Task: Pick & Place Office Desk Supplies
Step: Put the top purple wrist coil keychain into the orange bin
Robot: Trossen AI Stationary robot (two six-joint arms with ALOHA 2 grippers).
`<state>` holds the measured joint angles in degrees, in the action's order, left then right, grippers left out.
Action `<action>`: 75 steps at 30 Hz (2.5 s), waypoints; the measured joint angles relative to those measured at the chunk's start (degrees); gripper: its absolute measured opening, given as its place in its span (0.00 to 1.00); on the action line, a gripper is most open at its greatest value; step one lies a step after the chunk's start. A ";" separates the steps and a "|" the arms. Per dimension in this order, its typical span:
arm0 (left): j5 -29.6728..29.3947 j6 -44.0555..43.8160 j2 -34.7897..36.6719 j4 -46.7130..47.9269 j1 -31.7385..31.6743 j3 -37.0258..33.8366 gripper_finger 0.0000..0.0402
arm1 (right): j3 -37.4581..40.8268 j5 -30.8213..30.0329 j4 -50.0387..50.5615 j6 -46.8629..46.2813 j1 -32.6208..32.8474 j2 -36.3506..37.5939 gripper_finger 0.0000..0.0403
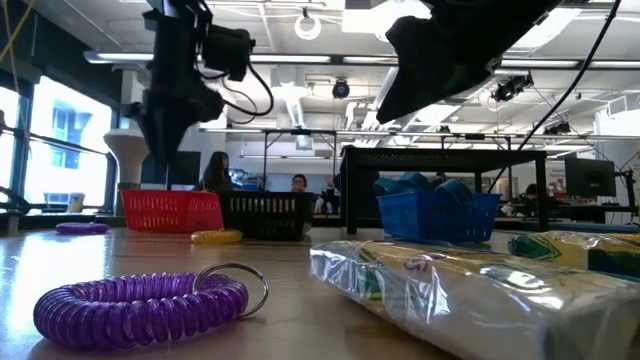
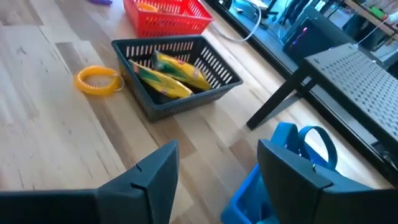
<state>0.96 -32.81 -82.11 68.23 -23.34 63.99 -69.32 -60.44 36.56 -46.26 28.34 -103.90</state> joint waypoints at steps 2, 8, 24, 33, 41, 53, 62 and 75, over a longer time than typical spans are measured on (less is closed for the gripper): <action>6.29 -0.03 1.18 3.66 0.27 0.00 0.27 | 0.00 1.69 -0.04 -0.14 0.02 0.00 0.51; 4.34 -1.40 2.56 10.43 8.10 0.03 0.27 | 0.00 9.37 0.07 -4.45 1.13 0.00 0.51; -5.50 -3.79 3.03 16.00 13.76 -12.72 0.28 | 0.00 12.62 0.04 -19.27 12.76 0.00 0.51; -8.76 -0.20 10.65 5.37 13.35 -19.90 0.28 | 0.00 12.57 -2.05 -25.09 16.29 -0.02 0.51; -6.59 -1.08 15.63 -3.99 10.72 -26.17 0.28 | 0.00 12.38 -5.31 -22.46 16.48 -0.02 0.51; -7.09 -5.11 15.59 -14.62 8.73 -30.60 0.28 | 0.00 12.90 -5.57 -15.04 12.86 -0.02 0.51; -7.12 -10.72 15.61 -16.01 8.73 -33.43 0.28 | 0.00 14.15 -7.85 -7.13 10.52 -0.02 0.51; -7.32 -14.00 14.94 -17.22 9.03 -33.83 0.28 | 0.00 19.41 -14.30 3.04 6.79 -0.02 0.51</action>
<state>-6.37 -46.81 -67.17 51.01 -14.31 30.15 -69.32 -41.03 22.26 -43.22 35.13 -103.92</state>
